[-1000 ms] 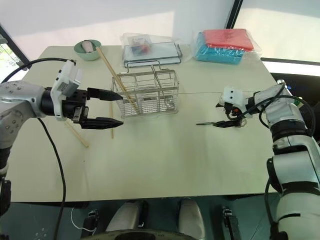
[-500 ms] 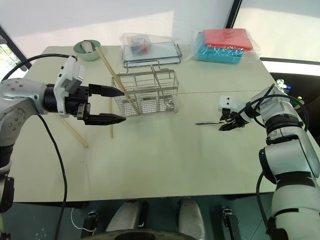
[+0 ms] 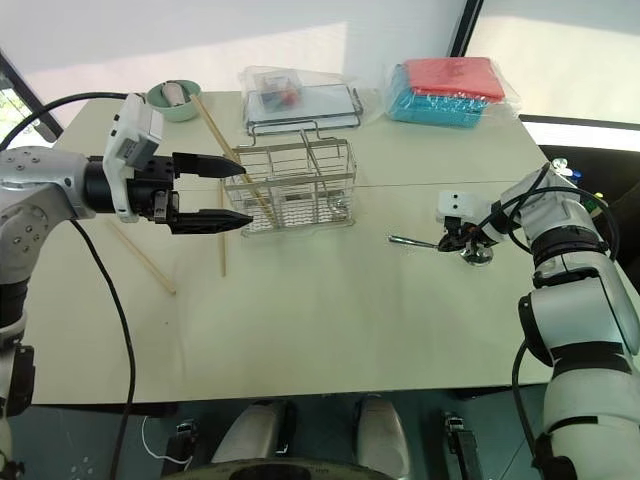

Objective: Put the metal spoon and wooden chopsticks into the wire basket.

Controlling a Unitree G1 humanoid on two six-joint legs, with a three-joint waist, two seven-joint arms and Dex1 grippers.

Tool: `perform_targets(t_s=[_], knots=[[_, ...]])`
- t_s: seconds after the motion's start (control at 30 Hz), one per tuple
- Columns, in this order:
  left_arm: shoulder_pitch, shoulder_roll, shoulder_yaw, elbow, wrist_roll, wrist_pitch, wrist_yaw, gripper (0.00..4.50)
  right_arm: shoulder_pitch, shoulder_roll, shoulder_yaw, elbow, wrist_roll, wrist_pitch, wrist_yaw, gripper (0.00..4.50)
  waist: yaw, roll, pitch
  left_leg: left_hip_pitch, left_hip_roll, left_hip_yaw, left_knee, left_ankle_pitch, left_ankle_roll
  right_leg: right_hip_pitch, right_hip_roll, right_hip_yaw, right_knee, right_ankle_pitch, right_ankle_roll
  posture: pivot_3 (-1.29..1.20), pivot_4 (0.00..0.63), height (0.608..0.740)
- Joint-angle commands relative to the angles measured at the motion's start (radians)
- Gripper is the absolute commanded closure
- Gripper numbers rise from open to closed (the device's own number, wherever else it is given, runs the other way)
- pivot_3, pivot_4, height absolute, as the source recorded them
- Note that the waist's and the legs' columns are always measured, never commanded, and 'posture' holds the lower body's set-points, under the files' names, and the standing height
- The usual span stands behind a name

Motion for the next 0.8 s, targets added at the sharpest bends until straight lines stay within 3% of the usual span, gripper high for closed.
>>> perform_targets(t_s=[0.03, 0.2, 0.4, 0.5, 0.6, 0.7, 0.8], knots=[[-0.038, -0.003, 0.044, 0.009, 0.004, -0.023, 0.011, 0.00, 0.000, -0.038, -0.085, -0.106, 0.087, 0.007, 0.031, 4.47, 0.000, 0.000, 0.000, 0.000, 0.000, 0.000, 0.000, 0.000, 0.000, 0.000, 0.000, 0.000, 0.000, 0.000, 0.000, 0.00, 0.150, 0.667], [-0.057, -0.013, 0.082, 0.049, 0.005, -0.031, 0.038, 0.00, 0.100, -0.103, -0.235, -0.450, 0.285, 0.215, 0.126, 4.47, 0.006, 0.000, 0.001, 0.000, 0.000, -0.001, 0.000, 0.001, -0.001, 0.000, 0.000, 0.000, 0.000, 0.001, 0.001, 0.00, 0.150, 0.667], [-0.074, -0.029, 0.126, 0.094, 0.011, -0.048, 0.086, 0.00, 0.176, -0.106, -0.412, -0.800, 0.484, 0.538, 0.002, 4.47, 0.007, 0.000, 0.000, 0.000, 0.000, -0.001, 0.000, -0.001, 0.002, 0.000, -0.001, -0.001, 0.000, 0.001, 0.001, 0.00, 0.150, 0.667], [-0.082, -0.044, 0.143, 0.114, 0.018, -0.059, 0.111, 0.00, 0.094, 0.041, -0.512, -0.975, 0.653, 0.781, -0.208, 4.47, -0.002, 0.000, 0.000, 0.000, 0.000, -0.001, 0.000, -0.001, 0.002, 0.000, -0.001, 0.000, 0.000, 0.001, 0.001, 0.00, 0.150, 0.667], [-0.088, -0.052, 0.143, 0.125, 0.025, -0.065, 0.118, 0.00, 0.050, 0.174, -0.524, -1.063, 0.703, 0.869, -0.372, 4.47, -0.003, -0.001, 0.000, 0.000, 0.002, -0.001, 0.000, 0.000, 0.001, -0.003, -0.001, 0.000, 0.003, 0.001, 0.000, 0.00, 0.150, 0.667], [-0.086, -0.056, 0.142, 0.127, 0.031, -0.071, 0.122, 0.00, 0.011, 0.341, -0.470, -1.030, 0.642, 0.804, -0.570, 4.47, 0.003, -0.003, -0.002, 0.001, 0.001, -0.002, 0.000, 0.000, 0.000, -0.004, -0.001, 0.000, 0.008, 0.001, 0.000, 0.00, 0.150, 0.667], [-0.079, -0.055, 0.145, 0.121, 0.034, -0.074, 0.129, 0.00, 0.000, 0.440, -0.425, -0.966, 0.593, 0.722, -0.672, 4.47, 0.010, -0.005, -0.002, 0.000, -0.001, -0.002, 0.000, 0.000, 0.000, -0.005, -0.002, 0.000, 0.011, 0.001, 0.000, 0.00, 0.150, 0.667]])
